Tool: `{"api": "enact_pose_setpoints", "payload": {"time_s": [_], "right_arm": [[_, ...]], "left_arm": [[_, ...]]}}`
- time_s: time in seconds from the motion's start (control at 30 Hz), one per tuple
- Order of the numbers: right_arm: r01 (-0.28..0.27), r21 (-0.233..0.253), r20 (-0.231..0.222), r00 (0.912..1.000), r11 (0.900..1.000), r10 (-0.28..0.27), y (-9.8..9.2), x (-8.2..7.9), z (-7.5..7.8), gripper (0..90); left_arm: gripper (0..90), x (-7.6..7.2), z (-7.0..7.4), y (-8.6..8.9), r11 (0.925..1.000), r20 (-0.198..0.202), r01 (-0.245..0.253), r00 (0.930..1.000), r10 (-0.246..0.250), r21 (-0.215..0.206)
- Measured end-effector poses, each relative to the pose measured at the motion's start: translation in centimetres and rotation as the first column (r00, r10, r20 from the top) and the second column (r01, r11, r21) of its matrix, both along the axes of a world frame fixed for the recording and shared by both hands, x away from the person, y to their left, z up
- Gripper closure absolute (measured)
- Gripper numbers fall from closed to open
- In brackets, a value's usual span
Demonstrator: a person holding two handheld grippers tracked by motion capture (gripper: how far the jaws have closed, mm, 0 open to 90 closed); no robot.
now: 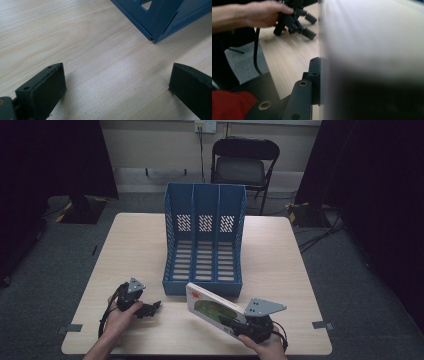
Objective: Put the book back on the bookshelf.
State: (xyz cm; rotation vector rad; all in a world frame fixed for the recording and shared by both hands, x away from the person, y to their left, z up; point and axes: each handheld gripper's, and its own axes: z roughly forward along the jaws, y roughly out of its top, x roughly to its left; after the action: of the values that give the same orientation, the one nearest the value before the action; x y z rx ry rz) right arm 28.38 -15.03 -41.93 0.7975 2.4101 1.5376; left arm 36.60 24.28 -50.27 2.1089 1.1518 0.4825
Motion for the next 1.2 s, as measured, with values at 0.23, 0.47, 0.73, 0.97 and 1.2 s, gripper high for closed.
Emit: {"api": "enact_pose_setpoints", "payload": {"time_s": [0.23,0.47,0.73,0.97,1.2], "right_arm": [[0.034,0.015,0.025,0.9991,0.999,-0.034,-0.3,0.4,1.4,76.3],[0.075,0.03,0.055,0.9955,0.997,-0.077,-0.8,1.1,2.8,76.3],[0.154,0.06,0.08,0.984,0.986,-0.159,-1.5,2.3,4.1,76.3],[0.236,0.049,0.091,0.9665,0.97,-0.24,-1.8,3.3,4.6,76.3],[0.334,0.038,0.097,0.9369,0.942,-0.336,-1.9,4.5,5.1,76.3]], "left_arm": [[0.2,0.0,0.0,0.0,1.0,0.0,0.0,1.0,0.0,-0.001],[0.2,0.0,0.0,0.0,1.0,0.0,0.001,1.0,-0.001,0.002],[0.0,0.0,0.0,0.1,1.0,-0.004,0.006,1.0,-0.006,0.007],[0.0,0.0,0.0,0.0,1.0,-0.004,0.003,1.0,-0.003,0.002],[0.0,0.0,0.0,0.0,1.0,-0.004,0.001,1.0,-0.001,0.002]]}}
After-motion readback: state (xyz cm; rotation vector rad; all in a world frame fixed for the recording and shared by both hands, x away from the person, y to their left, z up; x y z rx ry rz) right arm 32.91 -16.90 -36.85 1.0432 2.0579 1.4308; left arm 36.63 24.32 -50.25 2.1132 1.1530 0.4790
